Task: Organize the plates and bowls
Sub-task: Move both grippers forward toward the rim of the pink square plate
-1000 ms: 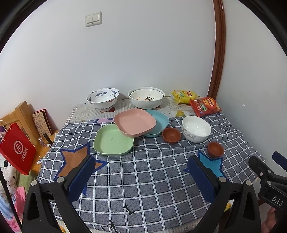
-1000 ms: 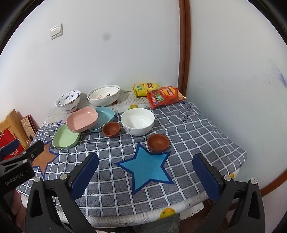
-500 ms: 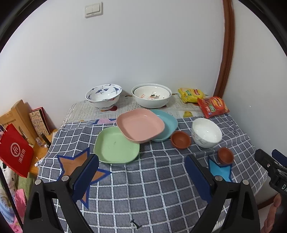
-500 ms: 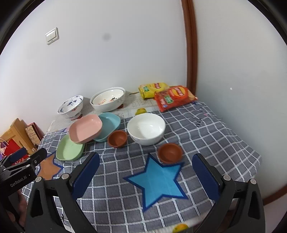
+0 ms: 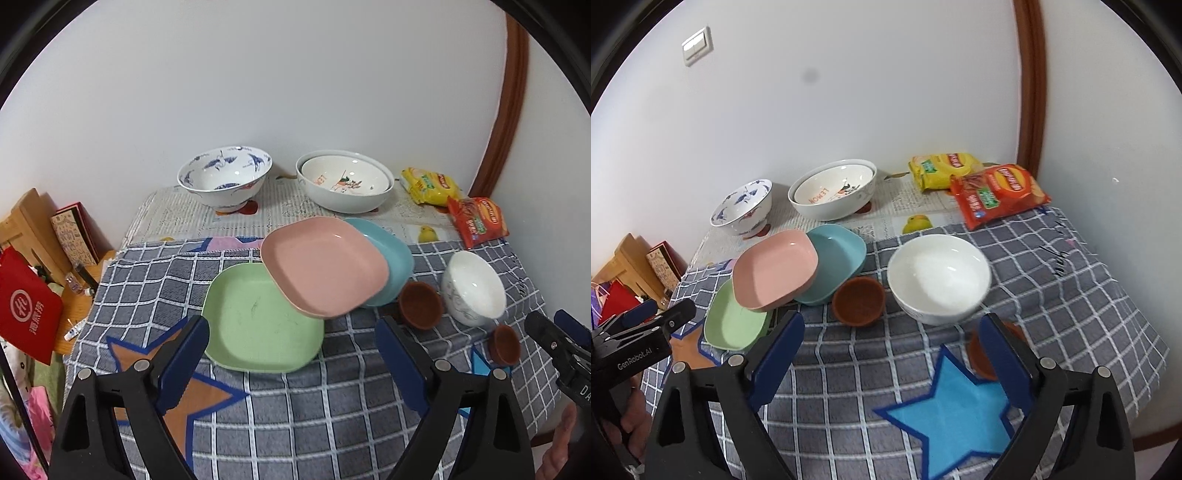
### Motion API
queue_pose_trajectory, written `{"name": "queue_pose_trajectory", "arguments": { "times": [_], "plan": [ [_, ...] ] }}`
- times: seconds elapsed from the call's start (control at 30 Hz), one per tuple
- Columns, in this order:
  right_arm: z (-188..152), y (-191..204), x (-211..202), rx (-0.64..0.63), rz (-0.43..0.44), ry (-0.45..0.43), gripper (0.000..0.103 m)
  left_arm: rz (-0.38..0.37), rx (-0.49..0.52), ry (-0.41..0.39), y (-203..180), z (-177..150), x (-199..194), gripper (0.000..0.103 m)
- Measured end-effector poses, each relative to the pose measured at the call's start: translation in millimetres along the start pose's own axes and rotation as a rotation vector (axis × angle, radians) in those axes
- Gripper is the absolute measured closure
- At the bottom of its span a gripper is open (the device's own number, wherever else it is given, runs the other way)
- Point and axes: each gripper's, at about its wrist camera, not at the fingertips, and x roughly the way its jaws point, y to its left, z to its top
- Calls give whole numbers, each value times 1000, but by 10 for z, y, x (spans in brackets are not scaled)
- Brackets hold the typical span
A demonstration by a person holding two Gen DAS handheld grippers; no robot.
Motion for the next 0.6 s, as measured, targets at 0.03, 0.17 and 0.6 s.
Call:
{"name": "queue_pose_trajectory", "arguments": {
  "times": [0.03, 0.17, 0.6],
  "plan": [
    [37, 42, 74, -5, 6, 6, 10, 4, -3, 8, 16, 27, 56, 12],
    [160, 176, 298, -30, 19, 6, 13, 35, -2, 44, 68, 159, 311, 16],
    [564, 591, 1206, -158, 88, 56, 42, 53, -70, 106, 251, 370, 1030, 18]
  ]
}}
